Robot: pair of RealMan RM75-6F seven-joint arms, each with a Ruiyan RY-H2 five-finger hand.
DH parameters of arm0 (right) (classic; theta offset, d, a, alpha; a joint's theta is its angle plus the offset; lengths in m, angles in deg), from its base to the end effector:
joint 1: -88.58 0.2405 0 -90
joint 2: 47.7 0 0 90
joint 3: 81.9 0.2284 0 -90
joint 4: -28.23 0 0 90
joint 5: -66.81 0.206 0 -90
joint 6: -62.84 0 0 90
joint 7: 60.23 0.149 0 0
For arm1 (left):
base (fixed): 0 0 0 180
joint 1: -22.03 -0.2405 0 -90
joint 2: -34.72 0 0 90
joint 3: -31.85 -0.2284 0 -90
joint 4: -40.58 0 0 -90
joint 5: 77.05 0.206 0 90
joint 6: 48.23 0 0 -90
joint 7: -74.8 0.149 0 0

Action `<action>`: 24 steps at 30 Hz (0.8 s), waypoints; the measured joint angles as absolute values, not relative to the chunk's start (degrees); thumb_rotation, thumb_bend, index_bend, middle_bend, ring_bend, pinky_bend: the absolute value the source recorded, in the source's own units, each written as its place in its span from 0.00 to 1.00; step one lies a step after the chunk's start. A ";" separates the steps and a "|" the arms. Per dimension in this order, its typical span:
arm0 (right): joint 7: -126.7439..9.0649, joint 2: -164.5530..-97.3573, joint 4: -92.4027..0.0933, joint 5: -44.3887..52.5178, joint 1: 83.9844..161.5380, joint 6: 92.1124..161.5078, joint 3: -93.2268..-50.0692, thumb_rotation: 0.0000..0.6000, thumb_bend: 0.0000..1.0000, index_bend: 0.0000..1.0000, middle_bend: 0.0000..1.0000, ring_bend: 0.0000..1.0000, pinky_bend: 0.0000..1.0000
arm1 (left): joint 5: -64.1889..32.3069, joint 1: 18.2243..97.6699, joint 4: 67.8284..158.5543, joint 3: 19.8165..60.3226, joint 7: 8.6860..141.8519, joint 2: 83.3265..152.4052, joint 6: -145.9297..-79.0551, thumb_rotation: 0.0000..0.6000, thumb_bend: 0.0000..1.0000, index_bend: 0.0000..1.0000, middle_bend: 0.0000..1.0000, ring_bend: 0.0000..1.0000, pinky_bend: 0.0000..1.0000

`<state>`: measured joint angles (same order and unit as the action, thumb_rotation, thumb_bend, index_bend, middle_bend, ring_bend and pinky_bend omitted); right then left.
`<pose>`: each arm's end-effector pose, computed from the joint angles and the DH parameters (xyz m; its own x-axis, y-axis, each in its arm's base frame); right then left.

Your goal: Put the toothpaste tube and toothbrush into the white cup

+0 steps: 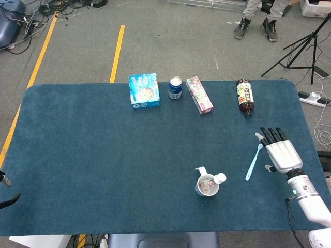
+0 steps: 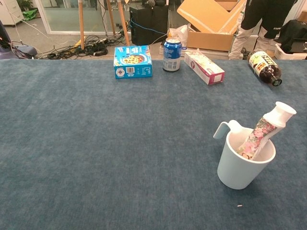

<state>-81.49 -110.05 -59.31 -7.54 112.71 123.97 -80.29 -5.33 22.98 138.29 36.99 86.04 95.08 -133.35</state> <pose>-0.2836 -0.2732 0.1269 0.7674 -0.2131 0.6047 -0.6394 -0.1847 0.7464 -0.3140 0.1656 0.1797 0.5174 0.0426 0.8547 0.8141 0.2833 -0.5070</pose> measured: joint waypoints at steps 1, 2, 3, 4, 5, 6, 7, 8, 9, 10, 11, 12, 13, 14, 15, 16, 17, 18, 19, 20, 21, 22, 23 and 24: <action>-81.40 -110.59 -58.63 -7.50 112.73 123.57 -80.45 1.00 0.00 0.13 0.00 0.00 0.07 | -5.34 22.98 138.30 36.99 86.06 95.08 -133.33 1.00 0.11 0.54 0.33 0.36 0.41; -81.27 -111.11 -57.97 -7.49 112.76 123.19 -80.60 1.00 0.00 0.13 0.00 0.00 0.07 | -5.36 23.00 138.30 36.99 86.08 95.08 -133.30 1.00 0.11 0.54 0.33 0.36 0.41; -81.00 -111.77 -57.17 -7.52 112.80 122.72 -80.79 1.00 0.00 0.13 0.00 0.00 0.07 | -5.40 22.99 138.30 36.99 86.08 95.08 -133.30 1.00 0.11 0.54 0.33 0.36 0.41; -80.73 -112.22 -56.64 -7.59 112.82 122.41 -80.94 1.00 0.00 0.13 0.00 0.00 0.07 | -5.43 22.98 138.30 36.99 86.08 95.07 -133.30 1.00 0.11 0.54 0.33 0.36 0.41; -80.42 -112.59 -56.17 -7.71 112.83 122.13 -81.10 1.00 0.00 0.13 0.00 0.00 0.07 | -5.46 22.98 138.29 37.00 86.06 95.06 -133.28 1.00 0.11 0.54 0.33 0.36 0.41; -80.07 -112.99 -55.66 -7.91 112.83 121.82 -81.32 1.00 0.00 0.13 0.00 0.00 0.07 | -5.50 22.99 138.29 37.02 86.04 95.06 -133.26 1.00 0.11 0.54 0.33 0.36 0.41; -79.96 -113.23 -55.33 -8.05 112.81 121.65 -81.48 1.00 0.00 0.13 0.00 0.00 0.07 | -5.52 22.99 138.29 37.03 86.05 95.05 -133.26 1.00 0.11 0.54 0.33 0.36 0.41; -79.92 -113.46 -55.03 -8.18 112.78 121.52 -81.63 1.00 0.00 0.13 0.00 0.00 0.07 | -5.49 23.00 138.30 37.03 86.05 95.05 -133.27 1.00 0.11 0.54 0.33 0.36 0.41; -79.86 -113.77 -54.66 -8.28 112.72 121.33 -81.82 1.00 0.00 0.13 0.00 0.00 0.07 | -5.46 23.00 138.30 37.02 86.05 95.05 -133.28 1.00 0.11 0.54 0.33 0.36 0.41; -79.81 -113.99 -54.39 -8.33 112.68 121.18 -81.94 1.00 0.00 0.13 0.00 0.00 0.07 | -5.42 23.00 138.30 37.01 86.06 95.05 -133.29 1.00 0.11 0.54 0.33 0.36 0.41; -79.76 -114.21 -54.10 -8.37 112.65 121.02 -82.05 1.00 0.00 0.13 0.00 0.00 0.07 | -5.40 23.00 138.30 36.99 86.13 95.06 -133.31 1.00 0.11 0.54 0.33 0.36 0.41; -79.72 -114.52 -53.66 -8.40 112.61 120.79 -82.19 1.00 0.00 0.13 0.00 0.00 0.07 | -5.40 23.00 138.30 36.98 86.17 95.08 -133.30 1.00 0.11 0.54 0.33 0.36 0.41; -79.70 -114.78 -53.28 -8.42 112.60 120.58 -82.28 1.00 0.00 0.13 0.00 0.00 0.07 | -5.43 23.00 138.31 36.97 86.18 95.08 -133.29 1.00 0.11 0.54 0.33 0.36 0.41; -79.68 -115.07 -52.86 -8.42 112.60 120.37 -82.37 1.00 0.00 0.13 0.00 0.00 0.07 | -5.44 23.02 138.30 36.99 86.20 95.09 -133.29 1.00 0.11 0.54 0.33 0.36 0.41; -79.67 -115.49 -52.27 -8.42 112.61 120.09 -82.46 1.00 0.00 0.13 0.00 0.00 0.07 | -5.45 23.01 138.30 37.00 86.20 95.09 -133.31 1.00 0.11 0.54 0.33 0.36 0.41; -79.66 -115.83 -51.80 -8.41 112.63 119.89 -82.52 1.00 0.00 0.13 0.00 0.00 0.07 | -5.46 23.00 138.29 37.00 86.18 95.10 -133.31 1.00 0.11 0.54 0.33 0.36 0.41; -79.64 -116.18 -51.33 -8.40 112.65 119.70 -82.56 1.00 0.00 0.13 0.00 0.00 0.07 | -5.48 23.00 138.28 37.00 86.16 95.10 -133.31 1.00 0.11 0.54 0.33 0.36 0.41; -79.59 -116.66 -50.71 -8.40 112.69 119.44 -82.59 1.00 0.00 0.13 0.00 0.00 0.07 | -5.50 23.00 138.27 37.01 86.17 95.09 -133.30 1.00 0.11 0.54 0.33 0.36 0.41; -79.53 -117.02 -50.28 -8.40 112.74 119.23 -82.61 1.00 0.00 0.13 0.00 0.00 0.07 | -5.51 23.01 138.28 37.02 86.16 95.08 -133.29 1.00 0.11 0.54 0.33 0.36 0.41; -79.44 -117.37 -49.87 -8.41 112.79 119.03 -82.62 1.00 0.00 0.13 0.00 0.00 0.07 | -5.54 23.02 138.28 37.03 86.17 95.08 -133.26 1.00 0.11 0.54 0.33 0.36 0.41; -79.30 -117.82 -49.36 -8.44 112.87 118.77 -82.63 1.00 0.00 0.13 0.00 0.00 0.07 | -5.55 23.02 138.30 37.03 86.17 95.07 -133.25 1.00 0.11 0.54 0.33 0.36 0.41; -79.20 -118.14 -48.99 -8.49 112.93 118.58 -82.65 1.00 0.00 0.13 0.00 0.00 0.07 | -5.55 23.03 138.30 37.03 86.16 95.07 -133.25 1.00 0.11 0.54 0.33 0.36 0.41; -79.08 -118.46 -48.63 -8.54 112.99 118.39 -82.67 1.00 0.00 0.13 0.00 0.00 0.07 | -5.54 23.03 138.30 37.03 86.14 95.06 -133.25 1.00 0.11 0.54 0.33 0.36 0.41; -78.88 -118.90 -48.17 -8.63 113.07 118.14 -82.70 1.00 0.00 0.13 0.00 0.00 0.07 | -5.53 23.03 138.30 37.03 86.14 95.06 -133.26 1.00 0.11 0.54 0.33 0.36 0.41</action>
